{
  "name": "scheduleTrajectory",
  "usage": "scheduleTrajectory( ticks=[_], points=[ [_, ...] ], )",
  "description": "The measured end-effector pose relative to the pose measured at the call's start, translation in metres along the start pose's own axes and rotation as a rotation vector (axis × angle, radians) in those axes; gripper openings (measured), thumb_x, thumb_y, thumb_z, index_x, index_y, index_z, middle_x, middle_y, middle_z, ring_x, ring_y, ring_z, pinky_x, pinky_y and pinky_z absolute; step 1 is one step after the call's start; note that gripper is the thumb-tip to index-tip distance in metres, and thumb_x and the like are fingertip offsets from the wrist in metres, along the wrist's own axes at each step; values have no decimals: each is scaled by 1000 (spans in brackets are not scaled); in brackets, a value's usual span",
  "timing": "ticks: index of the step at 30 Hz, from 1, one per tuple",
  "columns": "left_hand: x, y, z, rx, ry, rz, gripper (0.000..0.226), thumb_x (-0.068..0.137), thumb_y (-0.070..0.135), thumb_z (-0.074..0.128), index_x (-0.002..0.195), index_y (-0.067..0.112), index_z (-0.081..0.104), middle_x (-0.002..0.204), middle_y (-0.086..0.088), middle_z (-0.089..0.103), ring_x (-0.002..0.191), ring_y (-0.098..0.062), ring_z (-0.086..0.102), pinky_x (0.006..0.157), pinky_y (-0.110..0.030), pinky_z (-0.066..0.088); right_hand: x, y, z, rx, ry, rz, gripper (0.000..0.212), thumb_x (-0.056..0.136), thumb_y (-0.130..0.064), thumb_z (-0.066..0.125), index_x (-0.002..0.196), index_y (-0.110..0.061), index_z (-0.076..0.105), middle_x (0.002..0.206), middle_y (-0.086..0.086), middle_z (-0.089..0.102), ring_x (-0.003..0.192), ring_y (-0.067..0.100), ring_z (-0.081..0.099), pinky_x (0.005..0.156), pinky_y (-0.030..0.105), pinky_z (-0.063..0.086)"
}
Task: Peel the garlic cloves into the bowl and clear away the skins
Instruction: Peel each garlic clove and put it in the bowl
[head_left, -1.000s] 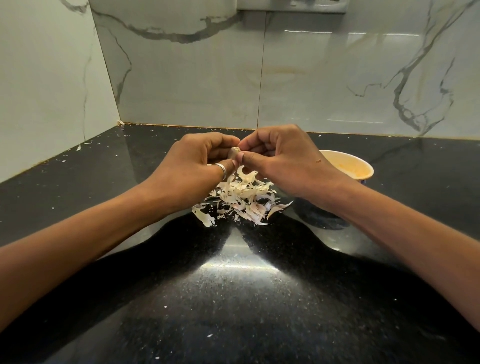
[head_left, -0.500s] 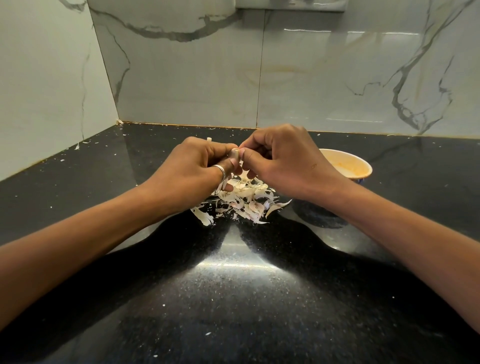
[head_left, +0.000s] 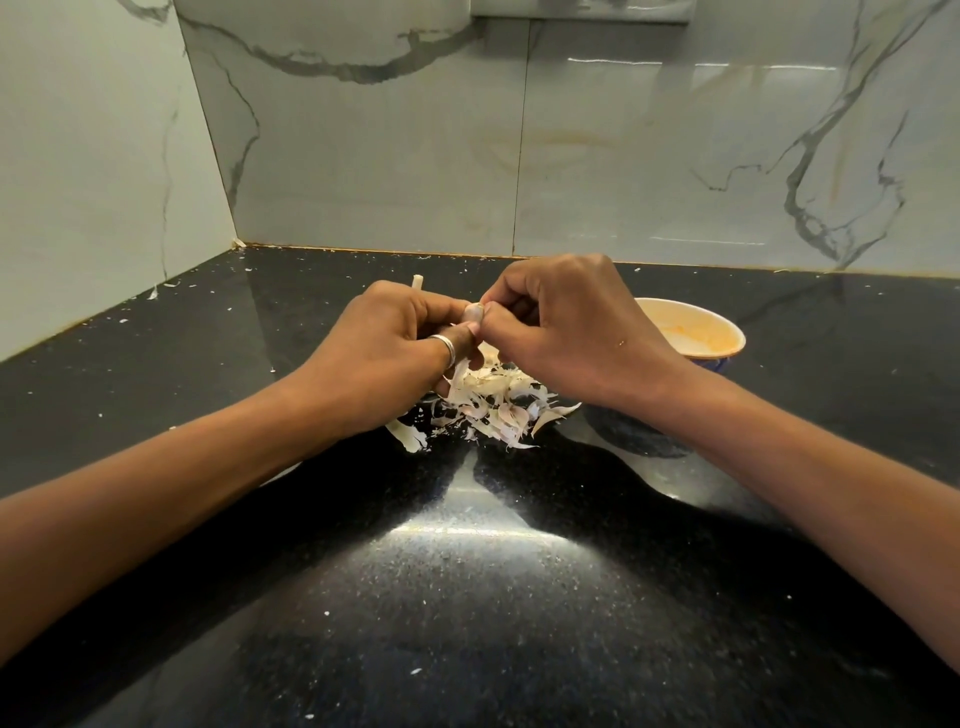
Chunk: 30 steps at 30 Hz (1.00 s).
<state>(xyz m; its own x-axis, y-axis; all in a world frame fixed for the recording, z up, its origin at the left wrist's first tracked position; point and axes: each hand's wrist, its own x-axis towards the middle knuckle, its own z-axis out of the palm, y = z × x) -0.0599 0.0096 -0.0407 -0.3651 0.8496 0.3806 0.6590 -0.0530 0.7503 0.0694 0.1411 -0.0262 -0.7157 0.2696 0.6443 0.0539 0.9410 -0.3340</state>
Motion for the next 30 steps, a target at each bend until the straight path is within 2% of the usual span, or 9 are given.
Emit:
scheduleTrajectory(
  ticks=[3,7,17,24,30],
  points=[
    [0,1,1,-32,9,-9,21,100,12,58,103,19,78,79,-4,74,61,-5,58,59,-16,50,0,-1,0,-6,10,0,18,92,-25,70,80,-15,78,64,-6,70,59,10,66,59,36,54],
    [3,-3,1,-37,25,-27,18,99,16,61,105,21,77,81,-2,75,67,-7,61,61,-22,55,0,0,1,-14,11,1,18,92,-26,70,80,-15,77,65,-7,70,61,9,66,60,36,54],
    [2,-2,2,-58,30,-24,15,98,16,62,104,15,76,81,-2,74,64,-6,59,60,-23,52,0,3,6,-47,39,-33,19,93,-26,68,79,-14,75,65,-6,69,60,11,64,59,37,53],
    [2,-2,4,-113,26,-26,16,99,21,63,106,16,76,87,-7,75,66,-6,60,59,-23,53,1,3,2,-5,38,27,16,94,-24,68,83,-16,77,66,-6,71,62,11,70,61,37,56],
    [2,1,6,-148,27,-36,17,101,21,60,108,17,75,88,-4,76,76,-10,62,59,-20,52,1,0,-2,27,64,43,13,87,-29,72,81,-19,77,65,-7,71,62,10,69,63,37,57]
  ],
)
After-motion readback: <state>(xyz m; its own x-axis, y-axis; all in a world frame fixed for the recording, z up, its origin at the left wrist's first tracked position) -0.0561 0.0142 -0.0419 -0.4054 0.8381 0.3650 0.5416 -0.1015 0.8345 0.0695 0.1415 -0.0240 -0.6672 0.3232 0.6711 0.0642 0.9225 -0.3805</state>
